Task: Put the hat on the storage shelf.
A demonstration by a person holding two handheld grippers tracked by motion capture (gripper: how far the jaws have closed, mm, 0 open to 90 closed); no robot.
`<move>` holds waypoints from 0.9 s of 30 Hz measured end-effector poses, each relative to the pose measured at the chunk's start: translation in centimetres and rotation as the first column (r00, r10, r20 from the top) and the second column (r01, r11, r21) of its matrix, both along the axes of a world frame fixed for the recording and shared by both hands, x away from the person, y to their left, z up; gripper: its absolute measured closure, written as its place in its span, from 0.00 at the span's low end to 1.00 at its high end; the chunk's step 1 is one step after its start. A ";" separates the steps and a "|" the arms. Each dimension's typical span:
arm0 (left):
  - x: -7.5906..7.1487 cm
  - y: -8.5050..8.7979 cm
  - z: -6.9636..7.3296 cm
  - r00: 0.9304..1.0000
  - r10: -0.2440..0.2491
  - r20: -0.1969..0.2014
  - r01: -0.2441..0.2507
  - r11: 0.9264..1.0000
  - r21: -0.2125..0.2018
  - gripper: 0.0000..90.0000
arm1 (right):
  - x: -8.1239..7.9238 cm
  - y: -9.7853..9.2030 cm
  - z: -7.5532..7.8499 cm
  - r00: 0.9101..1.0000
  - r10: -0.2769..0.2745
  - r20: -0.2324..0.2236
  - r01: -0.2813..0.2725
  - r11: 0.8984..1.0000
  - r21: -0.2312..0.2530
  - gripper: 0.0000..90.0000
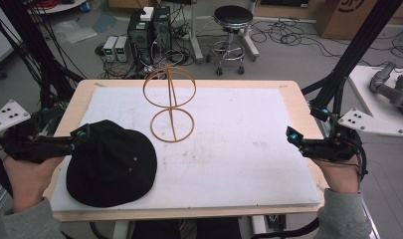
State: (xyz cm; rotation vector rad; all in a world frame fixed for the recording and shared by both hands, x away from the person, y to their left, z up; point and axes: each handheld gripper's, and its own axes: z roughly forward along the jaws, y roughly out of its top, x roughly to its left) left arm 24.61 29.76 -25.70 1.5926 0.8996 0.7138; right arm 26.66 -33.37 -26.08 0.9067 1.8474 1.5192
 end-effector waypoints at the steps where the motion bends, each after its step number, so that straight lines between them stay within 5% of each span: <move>1: 0.0 0.0 0.0 1.000 0.001 -0.003 -0.001 1.000 0.002 0.03 | 0.0 0.0 0.0 1.000 -0.001 -0.001 0.001 1.000 0.000 0.01; 18: 0.1 1.0 -0.4 0.999 0.030 -0.030 -0.030 1.000 -0.009 0.03 | 0.0 -0.8 0.0 1.000 -0.004 -0.006 0.004 1.000 0.004 0.01; 27: 2.2 0.1 -2.2 0.994 0.005 -0.107 -0.005 1.000 -0.002 0.03 | 0.0 -1.3 -0.1 1.000 0.004 -0.005 -0.004 1.000 0.007 0.01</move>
